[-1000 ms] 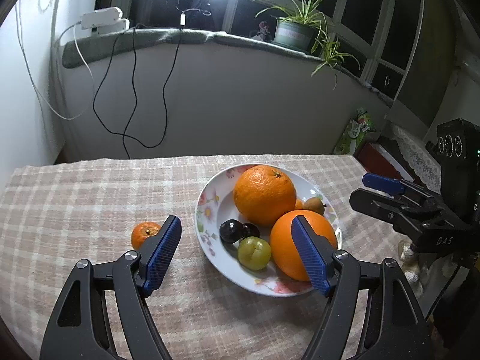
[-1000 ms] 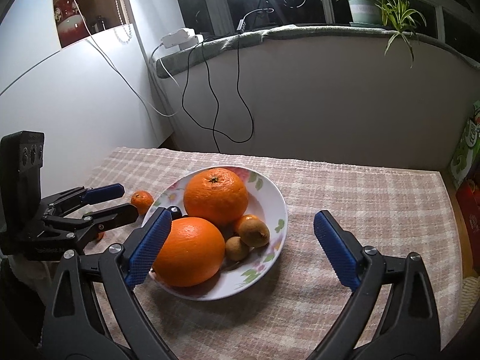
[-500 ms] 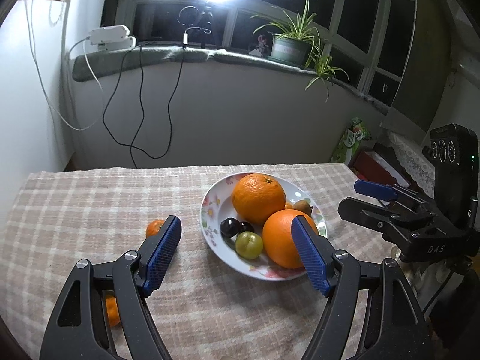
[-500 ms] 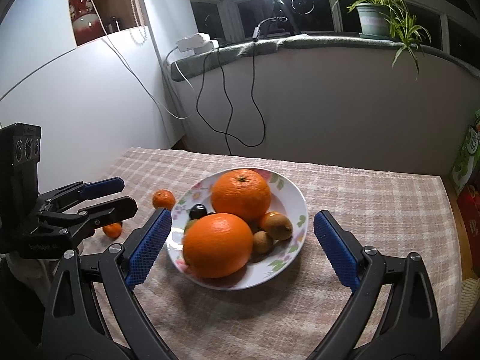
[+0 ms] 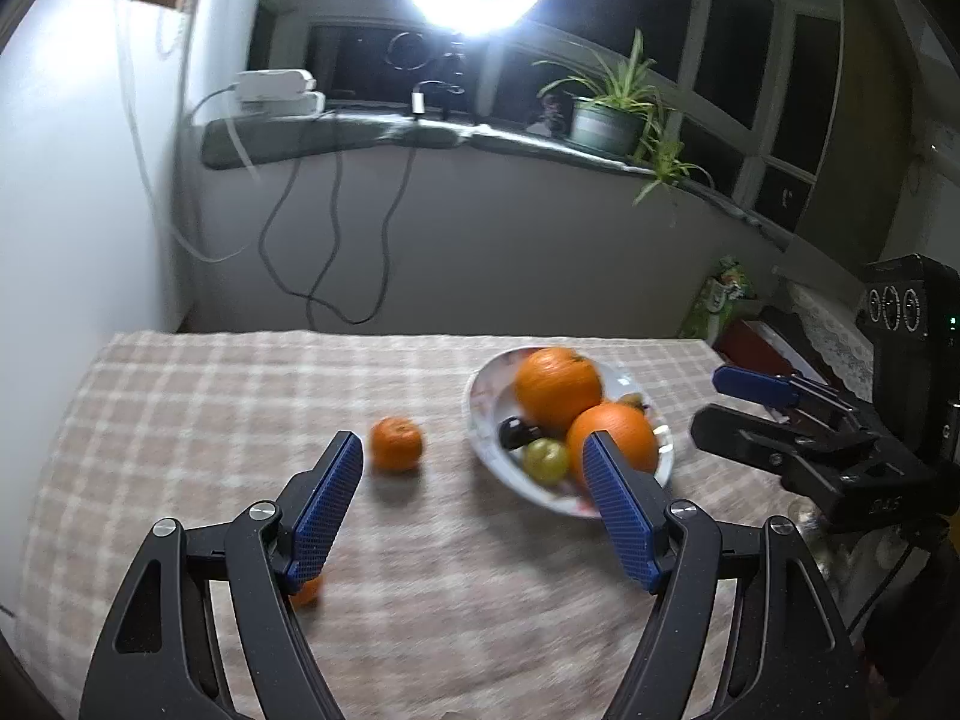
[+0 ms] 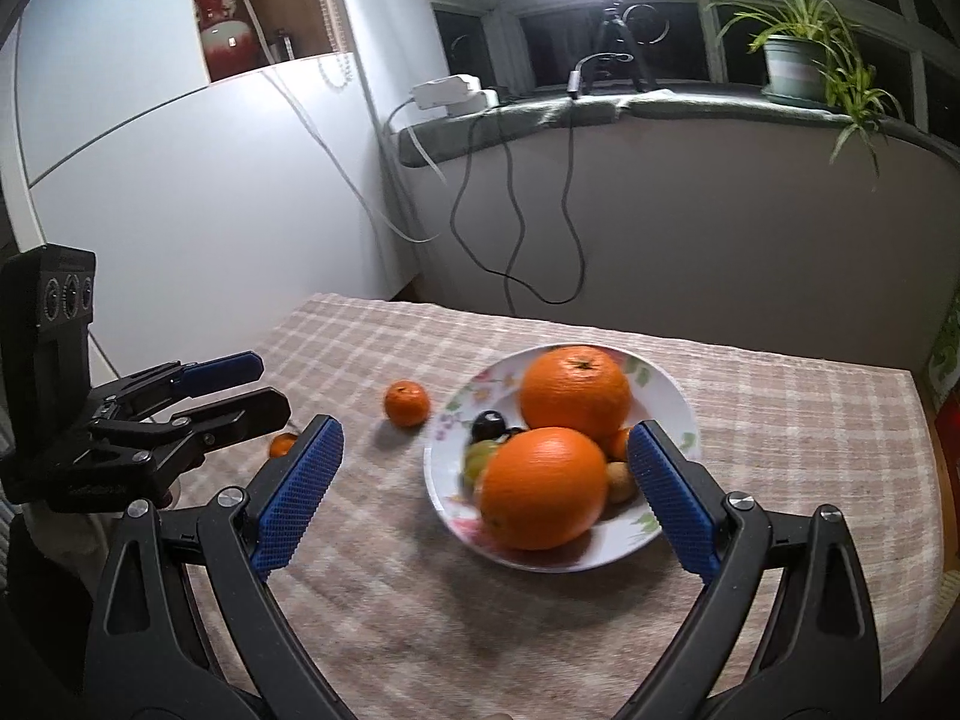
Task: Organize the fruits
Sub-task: 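Withdraw both open grippers up and away from the plate, then move the left gripper to the leafy tangerine while the right approaches the small tangerine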
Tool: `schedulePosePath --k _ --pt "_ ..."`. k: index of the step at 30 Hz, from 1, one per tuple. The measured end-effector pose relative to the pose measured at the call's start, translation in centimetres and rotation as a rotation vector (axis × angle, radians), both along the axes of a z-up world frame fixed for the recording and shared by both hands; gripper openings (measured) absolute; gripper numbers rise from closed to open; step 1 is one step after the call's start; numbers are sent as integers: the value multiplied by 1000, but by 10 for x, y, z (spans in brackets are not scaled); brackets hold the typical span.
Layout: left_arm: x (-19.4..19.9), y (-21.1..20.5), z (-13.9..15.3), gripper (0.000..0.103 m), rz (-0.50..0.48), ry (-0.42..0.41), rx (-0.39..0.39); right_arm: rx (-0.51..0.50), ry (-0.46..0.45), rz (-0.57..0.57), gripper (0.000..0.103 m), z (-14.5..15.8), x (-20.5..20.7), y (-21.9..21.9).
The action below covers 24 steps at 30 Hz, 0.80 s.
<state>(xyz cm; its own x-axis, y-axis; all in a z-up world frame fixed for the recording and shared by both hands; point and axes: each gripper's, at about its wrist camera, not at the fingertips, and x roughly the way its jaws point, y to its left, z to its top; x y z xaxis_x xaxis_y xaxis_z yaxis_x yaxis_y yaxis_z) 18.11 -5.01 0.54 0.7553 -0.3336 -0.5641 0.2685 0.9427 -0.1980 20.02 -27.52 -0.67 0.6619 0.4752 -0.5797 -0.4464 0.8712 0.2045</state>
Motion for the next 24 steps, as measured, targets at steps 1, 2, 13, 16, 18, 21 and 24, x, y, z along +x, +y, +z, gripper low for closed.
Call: schedulePosePath --k 1,2,13,16,18,21,24 --pt "-1 5 -1 76 9 2 -2 -2 0 10 98 0 -1 4" --pt "-3 11 -3 76 21 5 -6 -7 1 24 98 -1 -3 10" --pt "-21 87 -37 76 144 80 -40 -55 22 146 98 -21 -12 67" --pt "-26 98 -49 75 157 105 -43 -59 40 175 98 -28 -11 82" --pt "-28 102 -56 74 160 120 -48 -62 46 188 98 -31 -10 92" --pt "-29 104 -63 73 152 132 -56 -73 48 203 98 -32 -5 104" --pt "-26 101 -68 72 133 144 -59 -98 50 220 98 -30 3 115"
